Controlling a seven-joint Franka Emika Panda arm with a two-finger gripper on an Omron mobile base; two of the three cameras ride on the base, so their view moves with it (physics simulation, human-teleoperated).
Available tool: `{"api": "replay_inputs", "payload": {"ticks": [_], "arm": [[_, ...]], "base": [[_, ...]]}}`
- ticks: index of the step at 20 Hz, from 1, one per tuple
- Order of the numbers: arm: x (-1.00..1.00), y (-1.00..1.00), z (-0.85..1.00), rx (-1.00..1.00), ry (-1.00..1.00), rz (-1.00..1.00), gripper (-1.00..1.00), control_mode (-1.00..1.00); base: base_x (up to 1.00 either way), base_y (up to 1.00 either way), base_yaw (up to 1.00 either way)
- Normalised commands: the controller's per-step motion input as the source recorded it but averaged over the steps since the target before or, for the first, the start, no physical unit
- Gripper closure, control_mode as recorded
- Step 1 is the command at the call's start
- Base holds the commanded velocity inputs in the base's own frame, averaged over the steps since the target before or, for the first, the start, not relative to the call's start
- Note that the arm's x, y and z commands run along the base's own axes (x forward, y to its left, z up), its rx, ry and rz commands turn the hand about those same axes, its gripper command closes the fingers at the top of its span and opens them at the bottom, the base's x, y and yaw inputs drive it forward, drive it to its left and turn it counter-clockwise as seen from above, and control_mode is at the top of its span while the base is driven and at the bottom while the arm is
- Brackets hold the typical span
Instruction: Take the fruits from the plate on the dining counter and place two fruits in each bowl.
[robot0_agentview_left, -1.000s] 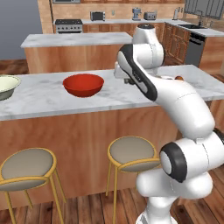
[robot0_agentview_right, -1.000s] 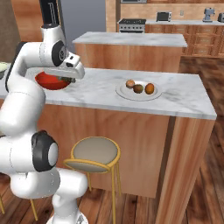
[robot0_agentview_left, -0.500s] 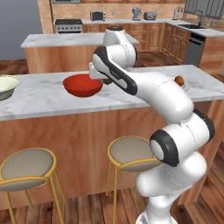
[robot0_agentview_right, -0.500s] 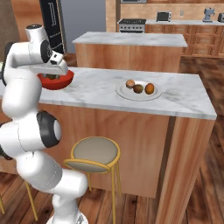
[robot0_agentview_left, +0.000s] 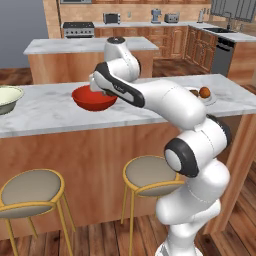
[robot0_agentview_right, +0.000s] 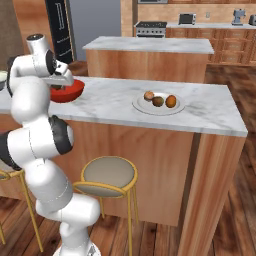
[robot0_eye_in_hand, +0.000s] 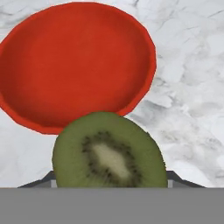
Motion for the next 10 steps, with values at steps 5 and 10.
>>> {"api": "replay_inputs", "payload": {"ticks": [5, 10], "arm": [[0.30, 0.13, -0.06, 0.00, 0.00, 0.00, 1.00, -1.00], [0.25, 0.12, -0.17, 0.00, 0.00, 0.00, 1.00, -1.00]], "base": [[0.00, 0.00, 0.00], [0.00, 0.00, 0.00]]}}
